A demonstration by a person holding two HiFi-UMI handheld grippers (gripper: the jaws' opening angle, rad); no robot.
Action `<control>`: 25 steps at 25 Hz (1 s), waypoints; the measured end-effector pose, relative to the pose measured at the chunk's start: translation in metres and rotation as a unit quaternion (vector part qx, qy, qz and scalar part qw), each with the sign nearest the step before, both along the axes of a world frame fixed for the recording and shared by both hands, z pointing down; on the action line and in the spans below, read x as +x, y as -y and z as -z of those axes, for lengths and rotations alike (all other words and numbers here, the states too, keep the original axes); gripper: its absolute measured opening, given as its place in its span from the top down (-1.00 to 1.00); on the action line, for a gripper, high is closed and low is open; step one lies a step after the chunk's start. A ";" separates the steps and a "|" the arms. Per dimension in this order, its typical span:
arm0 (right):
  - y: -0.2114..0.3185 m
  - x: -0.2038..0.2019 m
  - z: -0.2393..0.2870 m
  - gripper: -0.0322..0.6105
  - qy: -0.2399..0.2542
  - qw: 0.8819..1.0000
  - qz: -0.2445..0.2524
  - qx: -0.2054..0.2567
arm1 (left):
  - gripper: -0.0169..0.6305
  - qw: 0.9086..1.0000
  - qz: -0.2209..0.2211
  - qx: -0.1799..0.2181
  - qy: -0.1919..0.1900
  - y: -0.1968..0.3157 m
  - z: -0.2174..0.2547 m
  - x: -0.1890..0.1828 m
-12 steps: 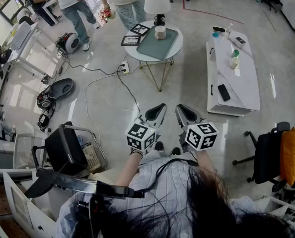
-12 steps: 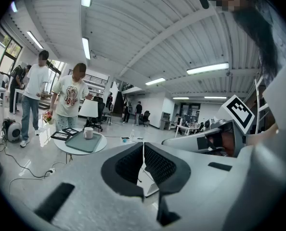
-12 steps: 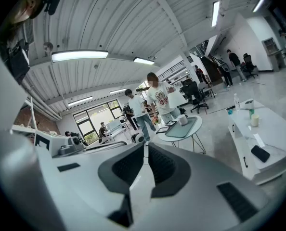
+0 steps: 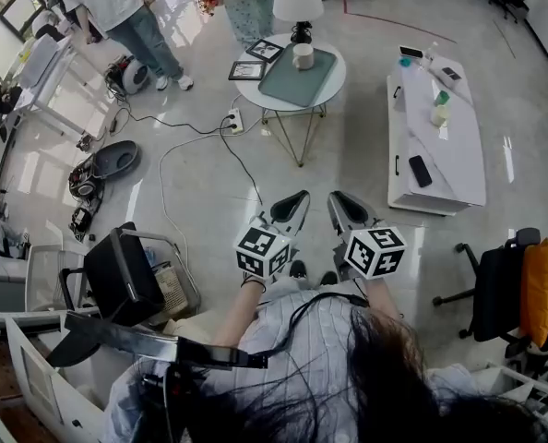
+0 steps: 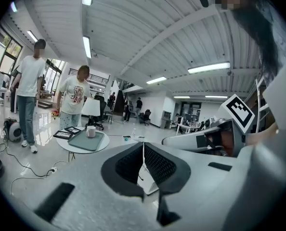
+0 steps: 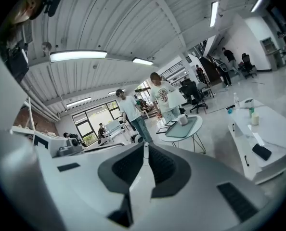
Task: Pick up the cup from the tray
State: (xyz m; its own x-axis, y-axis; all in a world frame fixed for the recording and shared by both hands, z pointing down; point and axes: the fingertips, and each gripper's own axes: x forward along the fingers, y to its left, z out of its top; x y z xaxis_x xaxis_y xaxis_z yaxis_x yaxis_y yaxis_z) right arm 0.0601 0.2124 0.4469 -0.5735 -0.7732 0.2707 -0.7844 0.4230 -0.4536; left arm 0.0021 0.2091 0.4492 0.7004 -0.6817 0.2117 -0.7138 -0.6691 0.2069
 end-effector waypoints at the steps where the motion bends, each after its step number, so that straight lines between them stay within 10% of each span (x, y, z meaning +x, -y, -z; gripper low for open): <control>1: 0.001 -0.002 -0.001 0.75 0.000 1.000 -0.001 0.000 | 0.90 1.000 0.000 0.001 0.001 0.001 0.000 -0.002; 25: 0.022 -0.040 -0.019 0.75 -0.011 1.000 -0.014 -0.021 | 0.90 1.000 -0.013 -0.008 0.005 0.025 -0.018 -0.044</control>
State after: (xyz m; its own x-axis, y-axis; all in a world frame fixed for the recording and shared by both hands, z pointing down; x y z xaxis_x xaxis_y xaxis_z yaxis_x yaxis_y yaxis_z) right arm 0.0203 0.1906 0.4660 -0.5456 -0.7761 0.3161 -0.8057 0.3821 -0.4526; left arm -0.0418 0.1843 0.4669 0.7159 -0.6598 0.2285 -0.6980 -0.6843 0.2110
